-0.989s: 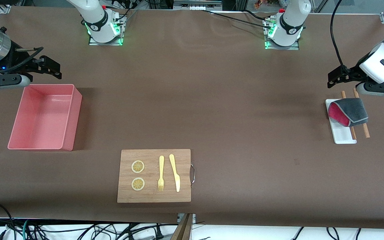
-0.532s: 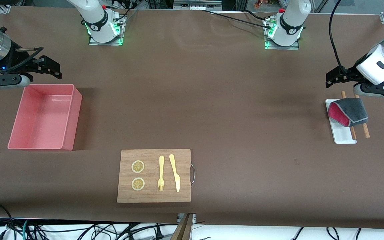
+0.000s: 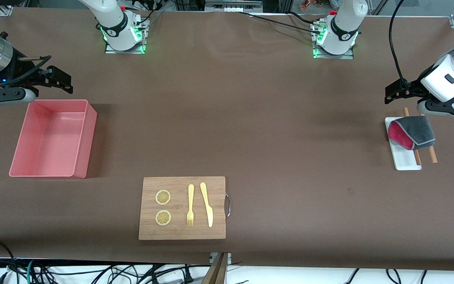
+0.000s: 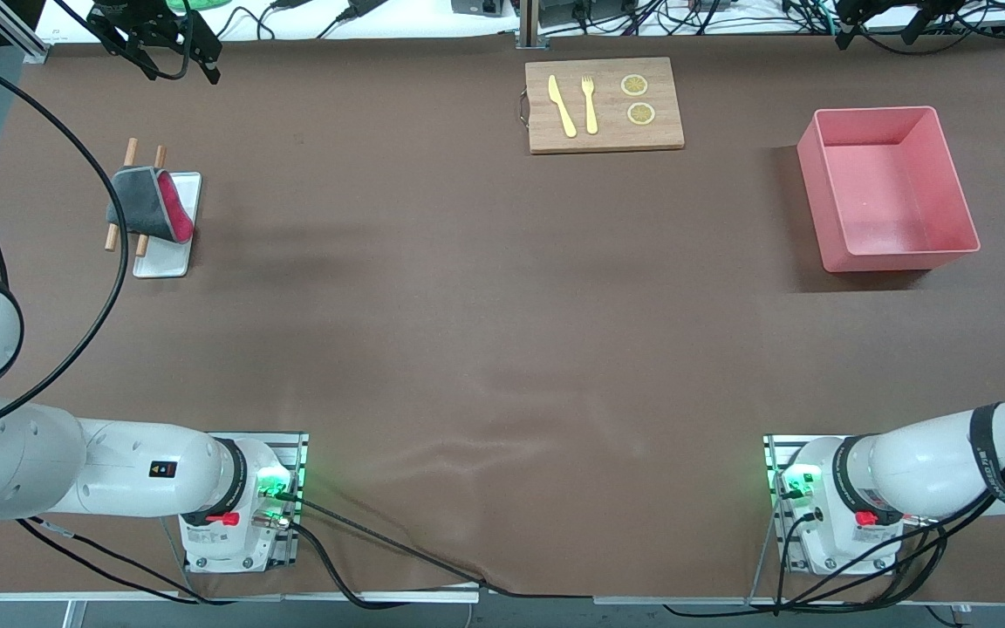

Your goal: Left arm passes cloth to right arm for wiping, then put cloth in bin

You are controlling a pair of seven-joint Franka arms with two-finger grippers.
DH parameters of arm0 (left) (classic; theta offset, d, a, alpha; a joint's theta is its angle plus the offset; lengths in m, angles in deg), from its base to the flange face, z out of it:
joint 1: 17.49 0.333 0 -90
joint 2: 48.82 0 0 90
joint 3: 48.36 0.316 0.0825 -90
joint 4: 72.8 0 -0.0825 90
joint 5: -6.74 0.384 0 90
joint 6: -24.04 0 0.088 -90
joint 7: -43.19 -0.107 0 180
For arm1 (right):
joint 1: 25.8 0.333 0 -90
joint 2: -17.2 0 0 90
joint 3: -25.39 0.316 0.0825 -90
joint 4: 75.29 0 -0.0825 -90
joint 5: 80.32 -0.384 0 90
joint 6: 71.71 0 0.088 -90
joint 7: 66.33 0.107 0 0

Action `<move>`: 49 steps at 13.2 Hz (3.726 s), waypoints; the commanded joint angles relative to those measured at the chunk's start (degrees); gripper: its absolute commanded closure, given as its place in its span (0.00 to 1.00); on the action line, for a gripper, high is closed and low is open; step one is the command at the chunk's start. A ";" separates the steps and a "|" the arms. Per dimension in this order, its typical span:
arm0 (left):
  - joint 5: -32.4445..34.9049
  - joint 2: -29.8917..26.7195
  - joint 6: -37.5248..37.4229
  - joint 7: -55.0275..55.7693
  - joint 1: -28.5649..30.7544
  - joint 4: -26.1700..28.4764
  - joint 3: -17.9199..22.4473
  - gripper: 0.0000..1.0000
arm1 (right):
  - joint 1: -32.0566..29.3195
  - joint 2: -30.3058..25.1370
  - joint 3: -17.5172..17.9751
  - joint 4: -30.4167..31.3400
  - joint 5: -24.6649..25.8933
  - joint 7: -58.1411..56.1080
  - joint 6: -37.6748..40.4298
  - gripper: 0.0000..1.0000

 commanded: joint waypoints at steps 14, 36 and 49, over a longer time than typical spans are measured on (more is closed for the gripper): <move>-0.08 1.50 -2.12 -13.84 0.76 -1.95 1.01 0.00 | 0.08 0.48 0.00 -1.32 0.49 -0.05 0.83 0.00; 14.78 26.02 17.92 -73.24 16.05 0.42 0.92 0.40 | 0.16 0.57 0.08 -1.14 0.66 -0.31 2.06 0.00; 14.69 27.52 17.13 -77.90 16.49 0.08 0.66 1.00 | 0.16 0.48 0.08 -1.32 0.14 -0.40 2.06 0.00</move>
